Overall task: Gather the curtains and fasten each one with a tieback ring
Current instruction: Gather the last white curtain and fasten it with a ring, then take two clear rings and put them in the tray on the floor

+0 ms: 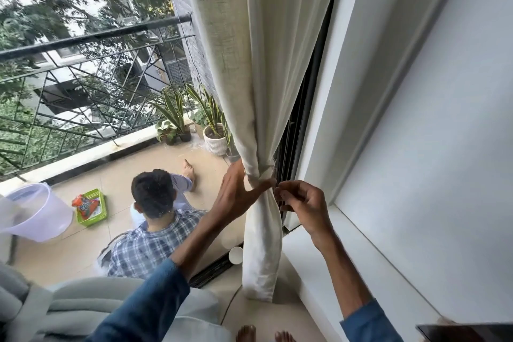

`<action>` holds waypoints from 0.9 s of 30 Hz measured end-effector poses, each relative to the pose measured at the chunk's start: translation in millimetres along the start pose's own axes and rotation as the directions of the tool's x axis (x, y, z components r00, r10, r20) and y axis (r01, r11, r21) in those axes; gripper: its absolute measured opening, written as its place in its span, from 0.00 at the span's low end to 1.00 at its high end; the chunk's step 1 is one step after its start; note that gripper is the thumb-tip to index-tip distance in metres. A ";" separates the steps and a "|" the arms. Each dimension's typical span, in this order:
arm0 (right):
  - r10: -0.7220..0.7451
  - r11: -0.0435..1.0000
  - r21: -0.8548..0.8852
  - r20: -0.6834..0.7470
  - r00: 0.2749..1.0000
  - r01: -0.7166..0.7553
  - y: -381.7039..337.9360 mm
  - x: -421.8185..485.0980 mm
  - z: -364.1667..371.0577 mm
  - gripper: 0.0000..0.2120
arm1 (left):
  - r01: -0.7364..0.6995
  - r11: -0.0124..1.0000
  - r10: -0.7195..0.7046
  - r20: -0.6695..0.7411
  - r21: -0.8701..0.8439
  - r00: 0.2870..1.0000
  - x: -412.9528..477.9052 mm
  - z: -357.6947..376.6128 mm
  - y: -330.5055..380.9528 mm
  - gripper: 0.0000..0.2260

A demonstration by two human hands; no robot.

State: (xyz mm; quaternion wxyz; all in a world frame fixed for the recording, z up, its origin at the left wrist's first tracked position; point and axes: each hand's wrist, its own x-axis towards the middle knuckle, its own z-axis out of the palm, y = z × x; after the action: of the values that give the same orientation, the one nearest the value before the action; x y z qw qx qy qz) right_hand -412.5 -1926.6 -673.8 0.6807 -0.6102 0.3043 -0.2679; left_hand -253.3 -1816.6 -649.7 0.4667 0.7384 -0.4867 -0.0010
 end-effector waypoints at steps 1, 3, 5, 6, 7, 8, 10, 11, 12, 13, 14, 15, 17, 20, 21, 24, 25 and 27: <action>0.011 1.000 0.001 -0.001 1.000 -0.011 0.8 -0.4 -1.1 0.06 | 0.013 1.000 -0.013 0.010 0.002 1.000 -5.6 -0.5 -5.4 0.22; 0.042 0.999 -0.003 0.009 0.999 -0.042 3.0 -1.6 -2.1 0.05 | 0.086 0.996 -0.087 0.055 0.015 0.995 -16.2 -1.5 -18.5 0.30; 0.070 0.997 -0.023 0.033 0.997 -0.069 5.8 -4.2 -1.0 0.06 | 0.153 0.988 -0.154 0.084 0.022 0.984 -26.0 -3.4 -29.5 0.33; 0.080 0.996 -0.034 0.049 0.996 -0.078 7.1 -5.8 0.4 0.06 | 0.178 0.984 -0.179 0.091 0.017 0.980 -30.5 -4.6 -33.0 0.33; 0.090 0.995 -0.048 0.068 0.994 -0.087 8.0 -7.6 1.7 0.06 | 0.195 0.981 -0.195 0.100 0.008 0.976 -34.2 -6.0 -35.0 0.33; 0.106 0.993 -0.065 0.087 0.991 -0.100 9.2 -9.1 4.2 0.06 | 0.206 0.979 -0.204 0.113 -0.004 0.972 -37.9 -7.2 -36.9 0.33; 0.150 0.985 -0.103 0.120 0.981 -0.138 12.1 -11.9 9.5 0.06 | 0.226 0.974 -0.220 0.140 -0.027 0.965 -45.0 -8.5 -41.3 0.30; 0.177 0.979 -0.121 0.135 0.975 -0.161 14.4 -13.4 11.9 0.06 | 0.240 0.970 -0.233 0.149 -0.031 0.961 -48.9 -8.1 -43.9 0.29; 0.205 0.973 -0.141 0.151 0.967 -0.184 16.7 -14.6 14.0 0.06 | 0.252 0.967 -0.246 0.153 -0.026 0.957 -52.3 -7.5 -45.7 0.27; 0.237 0.963 -0.171 0.167 0.957 -0.209 20.4 -15.6 16.5 0.06 | 0.267 0.963 -0.261 0.155 -0.024 0.953 -56.6 -6.7 -48.7 0.24; 0.269 0.951 -0.207 0.185 0.945 -0.230 24.6 -16.5 19.1 0.06 | 0.279 0.960 -0.271 0.157 -0.027 0.950 -60.1 -5.9 -51.8 0.21; 0.301 0.937 -0.243 0.203 0.932 -0.250 30.1 -17.7 22.2 0.06 | 0.292 0.956 -0.282 0.165 -0.037 0.945 -64.4 -5.4 -55.3 0.17; 0.353 0.910 -0.310 0.231 0.906 -0.276 43.0 -21.5 29.6 0.07 | 0.317 0.947 -0.303 0.187 -0.047 0.934 -72.2 -5.1 -61.9 0.12; 0.429 0.868 -0.385 0.264 0.864 -0.313 70.2 -25.5 47.4 0.11 | 0.374 0.927 -0.358 0.220 -0.030 0.907 -83.8 -5.4 -74.6 0.09; 0.448 0.856 -0.407 0.273 0.852 -0.320 80.2 -26.8 53.8 0.12 | 0.389 0.921 -0.374 0.233 -0.022 0.898 -87.9 -5.7 -78.2 0.08; 0.472 0.825 -0.484 0.311 0.825 -0.290 109.3 -27.6 74.7 0.17 | 0.439 0.898 -0.421 0.276 -0.006 0.864 -97.4 -6.9 -90.9 0.07; 0.478 0.814 -0.512 0.320 0.818 -0.275 118.2 -26.5 83.3 0.18 | 0.460 0.888 -0.440 0.285 -0.002 0.852 -100.1 -7.3 -96.7 0.06; 0.481 0.792 -0.558 0.321 0.816 -0.248 131.7 -22.3 99.2 0.21 | 0.486 0.874 -0.469 0.297 0.019 0.832 -104.3 -7.1 -106.3 0.07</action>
State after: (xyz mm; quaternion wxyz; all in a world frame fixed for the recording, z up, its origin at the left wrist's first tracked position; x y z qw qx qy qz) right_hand -354.8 -1829.3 -795.8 0.5933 -0.7343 0.3121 0.1066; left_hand -228.6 -1727.1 -766.3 0.3956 0.8143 -0.3501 -0.2405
